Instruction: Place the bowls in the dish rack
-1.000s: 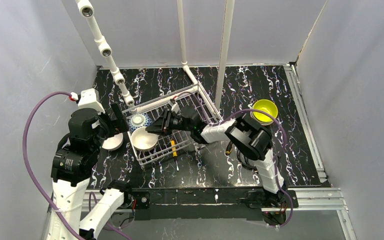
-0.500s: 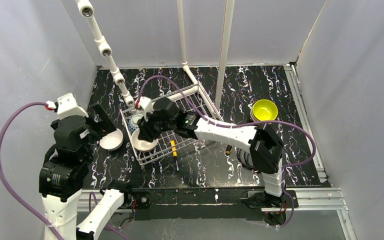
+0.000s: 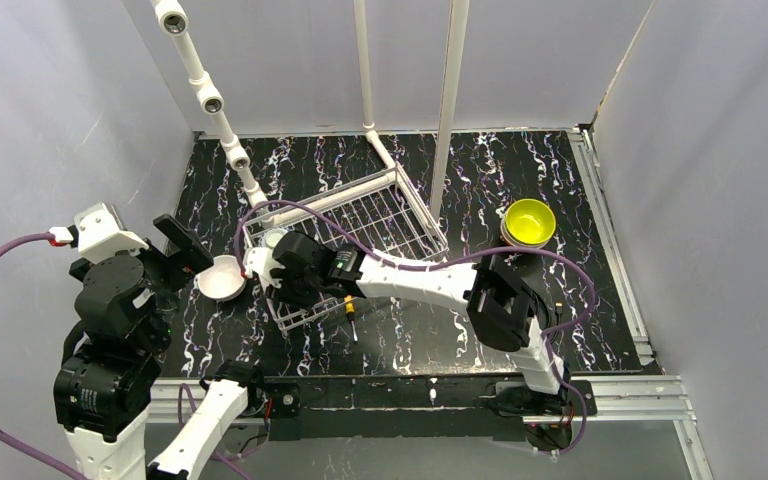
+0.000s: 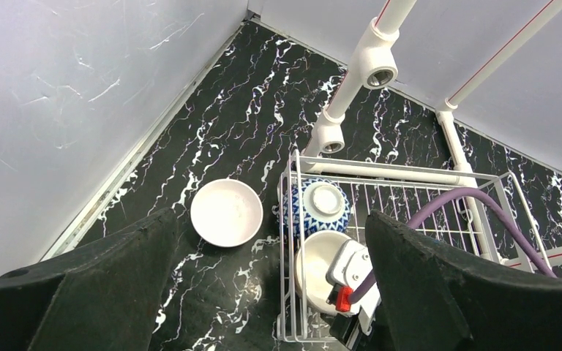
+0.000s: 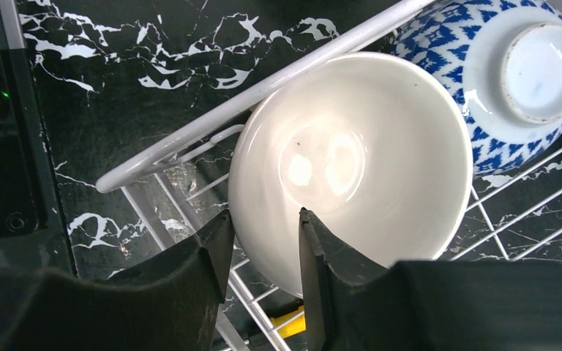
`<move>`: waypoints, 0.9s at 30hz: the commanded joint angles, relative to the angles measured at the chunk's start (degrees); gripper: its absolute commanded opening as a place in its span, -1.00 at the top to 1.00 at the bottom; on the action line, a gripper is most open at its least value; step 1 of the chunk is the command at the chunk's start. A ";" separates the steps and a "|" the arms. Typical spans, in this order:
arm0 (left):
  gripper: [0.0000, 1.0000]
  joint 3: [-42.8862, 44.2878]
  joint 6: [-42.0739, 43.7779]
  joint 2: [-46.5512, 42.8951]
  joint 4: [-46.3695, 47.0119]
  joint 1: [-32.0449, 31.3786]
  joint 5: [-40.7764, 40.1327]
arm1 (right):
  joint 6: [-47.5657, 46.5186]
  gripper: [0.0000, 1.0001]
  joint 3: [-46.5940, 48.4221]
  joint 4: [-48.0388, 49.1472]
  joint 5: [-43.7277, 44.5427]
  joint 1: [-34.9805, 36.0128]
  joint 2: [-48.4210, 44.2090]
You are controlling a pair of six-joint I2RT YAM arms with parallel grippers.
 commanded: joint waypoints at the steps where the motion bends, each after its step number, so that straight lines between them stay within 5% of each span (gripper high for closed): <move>1: -0.96 0.42 0.73 0.62 0.25 -0.10 -0.92 | -3.79 0.10 3.96 -0.71 1.65 0.31 0.48; 10: -0.96 -0.51 1.10 0.84 0.76 -0.10 -0.31 | -5.85 0.15 5.33 -0.43 -2.31 1.16 2.73; 19: -0.96 -0.61 2.62 0.84 1.13 -0.10 -0.51 | -5.77 0.97 5.85 0.86 -5.88 1.35 1.54; 27: -0.96 -0.71 2.44 1.18 1.93 -0.10 0.43 | -1.61 0.97 2.96 4.15 -10.90 0.98 -3.39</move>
